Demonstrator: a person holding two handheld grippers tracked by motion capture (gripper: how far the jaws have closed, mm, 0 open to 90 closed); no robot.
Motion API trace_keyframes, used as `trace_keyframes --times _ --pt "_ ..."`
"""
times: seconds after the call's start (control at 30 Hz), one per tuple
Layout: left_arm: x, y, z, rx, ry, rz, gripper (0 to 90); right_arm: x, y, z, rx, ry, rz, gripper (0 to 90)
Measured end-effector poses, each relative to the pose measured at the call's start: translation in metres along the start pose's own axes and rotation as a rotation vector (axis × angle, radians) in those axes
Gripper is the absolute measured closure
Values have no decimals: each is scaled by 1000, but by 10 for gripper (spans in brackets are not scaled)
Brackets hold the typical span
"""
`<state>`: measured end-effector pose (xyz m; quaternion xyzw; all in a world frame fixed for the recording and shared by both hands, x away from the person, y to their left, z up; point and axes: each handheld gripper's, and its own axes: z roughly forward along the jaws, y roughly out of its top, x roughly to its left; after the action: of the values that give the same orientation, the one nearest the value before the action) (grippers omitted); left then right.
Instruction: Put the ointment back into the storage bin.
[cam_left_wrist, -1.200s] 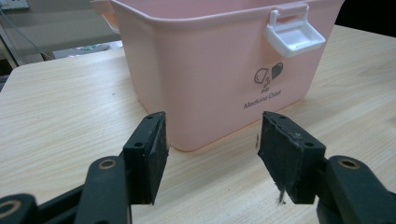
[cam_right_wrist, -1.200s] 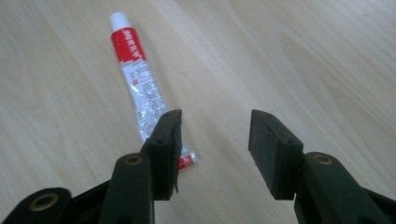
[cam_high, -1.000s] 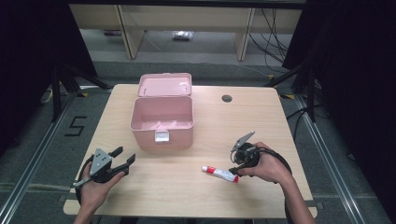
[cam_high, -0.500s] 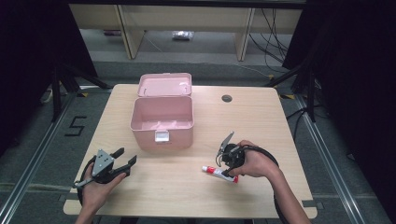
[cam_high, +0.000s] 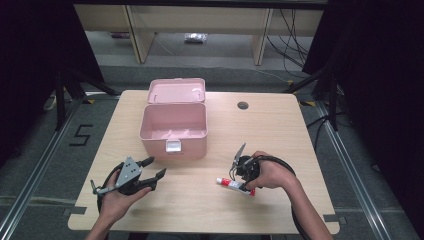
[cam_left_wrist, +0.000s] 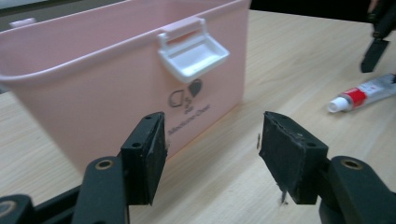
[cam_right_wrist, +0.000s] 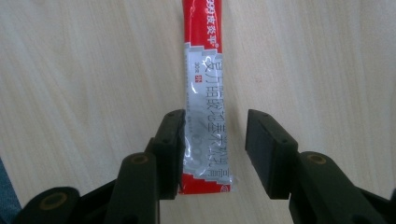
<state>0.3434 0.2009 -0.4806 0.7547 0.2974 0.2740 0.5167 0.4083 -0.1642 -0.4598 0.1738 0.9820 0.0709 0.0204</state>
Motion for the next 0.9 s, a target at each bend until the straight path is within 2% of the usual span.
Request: trace_keyframes --times 0.03,0.17,0.2,0.3,0.33,0.37,0.43,0.47,0.57,0.67,0.7,0.83,0.87,0.9 --pt "0 0 0 0 0 0 398 -4 -1 3 -17 2 -52 586" --pt "-4 3 3 10 -20 13 394 -3 1 6 2 10 -47 584" --pt "-5 3 4 16 -26 20 391 1 4 8 24 11 -22 583" --pt "-8 3 6 21 -35 22 388 0 7 13 32 10 -50 583" --pt "-9 3 6 21 -41 23 387 3 8 13 48 12 -18 586" --pt "-9 3 6 21 -41 23 387 3 8 13 48 12 -18 586" --pt "-11 3 8 21 -56 26 386 0 9 17 57 13 -70 600" --pt "-11 4 7 32 -53 31 386 2 9 17 60 15 -41 612" --pt "-11 4 8 30 -58 34 386 2 10 17 56 20 -45 637" --pt "-13 5 8 48 -63 45 386 1 11 18 60 14 -72 652" --pt "-14 5 8 56 -69 48 388 2 13 17 73 4 -101 663" --pt "-15 6 9 76 -81 58 391 4 13 17 79 2 -102 687" --pt "-16 6 9 80 -89 61 392 3 13 17 79 3 -113 688" --pt "-17 7 10 86 -102 66 394 2 14 17 78 5 -143 689"
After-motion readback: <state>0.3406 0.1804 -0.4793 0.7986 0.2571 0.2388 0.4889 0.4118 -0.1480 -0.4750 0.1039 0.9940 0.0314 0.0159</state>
